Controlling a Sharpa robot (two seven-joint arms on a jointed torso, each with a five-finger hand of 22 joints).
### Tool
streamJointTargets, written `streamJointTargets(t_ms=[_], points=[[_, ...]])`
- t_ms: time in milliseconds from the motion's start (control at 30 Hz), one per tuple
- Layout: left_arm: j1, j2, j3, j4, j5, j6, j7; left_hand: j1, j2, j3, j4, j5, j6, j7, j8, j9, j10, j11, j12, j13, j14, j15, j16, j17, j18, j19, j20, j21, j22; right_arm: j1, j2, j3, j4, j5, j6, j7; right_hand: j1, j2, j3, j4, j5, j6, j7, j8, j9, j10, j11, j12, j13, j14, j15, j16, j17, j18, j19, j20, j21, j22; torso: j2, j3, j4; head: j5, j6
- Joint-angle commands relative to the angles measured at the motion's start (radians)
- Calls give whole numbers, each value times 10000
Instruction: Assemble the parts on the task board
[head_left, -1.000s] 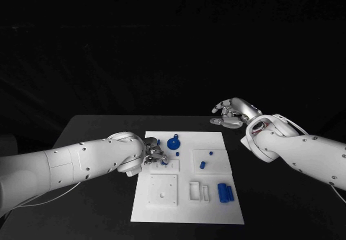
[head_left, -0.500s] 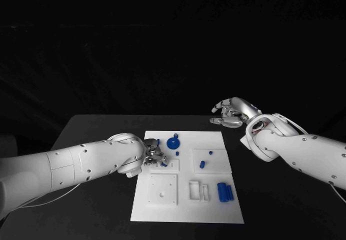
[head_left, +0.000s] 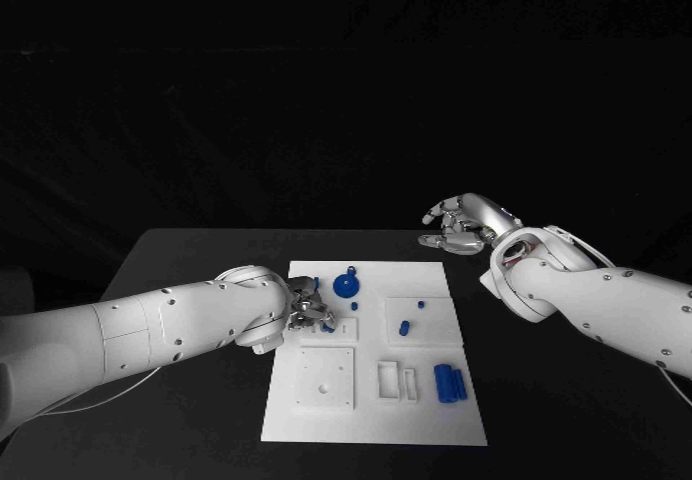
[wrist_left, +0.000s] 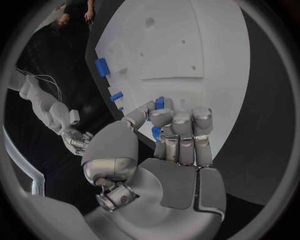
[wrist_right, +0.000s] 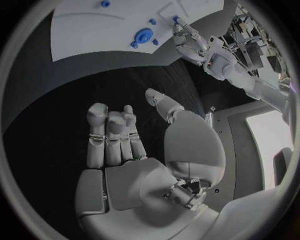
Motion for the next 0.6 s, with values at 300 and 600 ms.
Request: streamJointTargets(t_ms=[300, 600], points=[[-40, 4, -10, 20, -149, 571, 30, 20, 95, 96, -79, 573, 1254, -888, 34, 1126, -281, -337, 4, -21, 604, -647, 90, -58, 342, -96, -934, 83, 170, 3, 23, 5, -10, -2, 142, 89, 86, 25, -15, 52, 71, 24, 75, 52, 13, -69, 4, 56, -19, -36, -65, -53, 16, 683, 14, -21, -50, 23, -5, 0, 1, -19, -3], [-42, 7, -9, -8, -161, 566, 17, 0, 113, 96, -132, 791, 1280, -889, 12, 1149, -266, -337, 10, -29, 602, -641, 121, -81, 341, -106, -926, 105, 168, 2, 41, 5, -22, -2, 152, 92, 88, 25, -17, 53, 73, 24, 75, 51, 13, -70, 4, 58, -22, -36, -65, -53, 16, 683, 14, -21, -50, 24, -1, 3, -2, -14, -12]])
